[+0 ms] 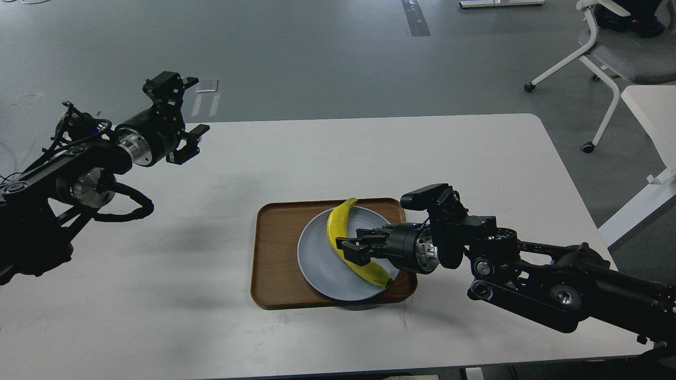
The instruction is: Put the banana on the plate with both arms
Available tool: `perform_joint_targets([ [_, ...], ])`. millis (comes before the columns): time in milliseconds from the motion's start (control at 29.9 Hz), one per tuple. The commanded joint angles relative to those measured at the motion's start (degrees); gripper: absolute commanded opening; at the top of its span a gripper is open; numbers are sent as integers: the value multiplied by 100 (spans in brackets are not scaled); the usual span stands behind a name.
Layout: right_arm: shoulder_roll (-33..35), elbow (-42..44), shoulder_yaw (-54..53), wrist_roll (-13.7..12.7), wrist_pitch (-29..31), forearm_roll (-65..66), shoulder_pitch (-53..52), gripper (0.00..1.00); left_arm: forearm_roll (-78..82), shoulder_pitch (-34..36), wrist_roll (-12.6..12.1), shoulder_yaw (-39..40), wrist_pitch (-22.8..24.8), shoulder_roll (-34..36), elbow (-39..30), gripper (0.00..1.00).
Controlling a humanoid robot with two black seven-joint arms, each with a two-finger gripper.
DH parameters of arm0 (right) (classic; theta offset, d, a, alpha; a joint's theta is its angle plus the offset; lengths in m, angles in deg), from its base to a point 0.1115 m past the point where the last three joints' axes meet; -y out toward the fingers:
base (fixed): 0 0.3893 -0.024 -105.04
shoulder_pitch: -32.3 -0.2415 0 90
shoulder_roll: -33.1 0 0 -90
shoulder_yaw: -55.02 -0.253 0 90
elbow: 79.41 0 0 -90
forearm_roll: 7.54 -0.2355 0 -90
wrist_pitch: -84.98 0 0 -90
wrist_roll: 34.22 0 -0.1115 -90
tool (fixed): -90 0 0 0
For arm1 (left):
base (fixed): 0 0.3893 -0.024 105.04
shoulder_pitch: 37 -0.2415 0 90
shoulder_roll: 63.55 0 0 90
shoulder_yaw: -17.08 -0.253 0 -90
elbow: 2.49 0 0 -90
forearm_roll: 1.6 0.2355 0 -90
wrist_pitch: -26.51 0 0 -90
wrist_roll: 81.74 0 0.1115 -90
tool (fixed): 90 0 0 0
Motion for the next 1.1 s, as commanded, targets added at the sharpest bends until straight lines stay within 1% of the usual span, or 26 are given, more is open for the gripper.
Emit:
perform_joint_targets([
  [0,-42,7,-298,-33,7,-564,0,100,0,2,0,0,0,13,5,99],
  [167,-60,94,-782,-77,7,-1128,-114,100,0,2,0,0,0,13,-3,99],
  [267,-51,348,-1474,-77,7,-1470,-176,100,-9,2,0,9,9,13,-3,99],
  [401,-51,823,-2170,-68,59,-2734,-194,100,-27,2,0,105,44,-4,-12,99],
  [435,-42,998,-2467,-68,68,-3642,-202,100,-79,2,17,123,35,-22,-47,99],
  [468,-34,1174,-2731,-68,77,-4608,-202,100,-106,-16,61,227,53,-48,-108,99],
  [501,-25,1272,-2847,-59,86,-5071,-202,100,-106,-25,131,315,62,-75,-144,99],
  [535,-16,1438,-3092,-33,103,-5797,-202,100,-106,-68,323,499,62,-110,-222,99],
  [568,-7,1614,-3372,-33,104,-6327,-185,100,-106,-156,604,692,62,-171,-284,99],
  [602,-7,1615,-3375,-33,104,-6332,-185,100,-106,-156,606,694,62,-171,-285,99],
  [635,-33,1824,-3706,-33,112,-6645,-133,100,-106,-270,885,833,70,-250,-328,99],
  [669,-51,2018,-3962,-33,182,-6814,-89,100,-106,-332,1105,939,70,-311,-372,99],
  [702,-60,2098,-4077,-33,278,-6868,-62,100,-106,-350,1168,975,79,-329,-407,99],
  [735,-69,2194,-4261,-33,566,-6920,25,100,-106,-419,1221,993,79,-347,-477,99],
  [769,-77,2230,-4446,-33,961,-6930,131,100,-106,-533,1222,1019,79,-373,-530,99],
  [802,-78,2231,-4448,-33,965,-6930,132,100,-106,-534,1222,1019,79,-374,-531,99],
  [836,-130,2231,-4569,-33,1322,-6930,227,100,-115,-639,1239,1063,88,-408,-574,99],
  [969,-209,2292,-4694,-6,1392,-6912,316,100,-158,-1052,1239,1624,176,-435,-881,99],
  [1070,-244,2353,-4676,-6,1291,-6912,369,100,-150,-1184,1231,1696,193,-426,-1049,99],
])
